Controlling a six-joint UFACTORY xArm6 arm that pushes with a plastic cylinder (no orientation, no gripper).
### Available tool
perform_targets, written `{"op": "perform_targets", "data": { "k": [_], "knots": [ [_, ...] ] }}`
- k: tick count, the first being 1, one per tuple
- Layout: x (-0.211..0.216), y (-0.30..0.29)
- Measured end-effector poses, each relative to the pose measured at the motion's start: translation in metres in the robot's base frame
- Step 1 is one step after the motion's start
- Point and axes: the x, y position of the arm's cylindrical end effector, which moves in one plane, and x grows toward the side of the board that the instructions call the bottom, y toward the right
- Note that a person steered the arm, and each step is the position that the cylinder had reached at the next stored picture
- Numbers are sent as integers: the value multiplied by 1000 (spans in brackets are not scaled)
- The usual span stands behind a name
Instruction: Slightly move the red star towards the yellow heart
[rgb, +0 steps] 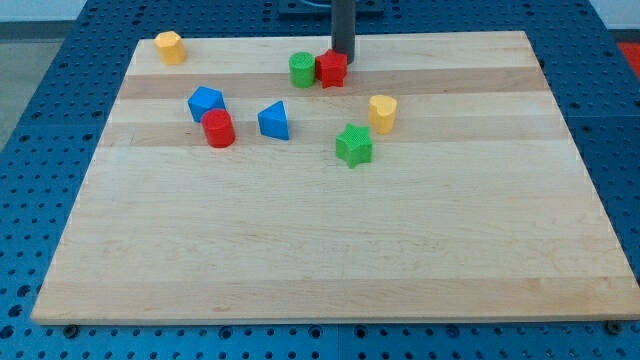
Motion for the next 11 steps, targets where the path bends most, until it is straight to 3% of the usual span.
{"op": "perform_targets", "data": {
  "k": [1,3,6,8,10,11],
  "knots": [
    [-3,-11],
    [-24,-115],
    [5,-42],
    [14,40],
    [70,50],
    [35,51]
  ]
}}
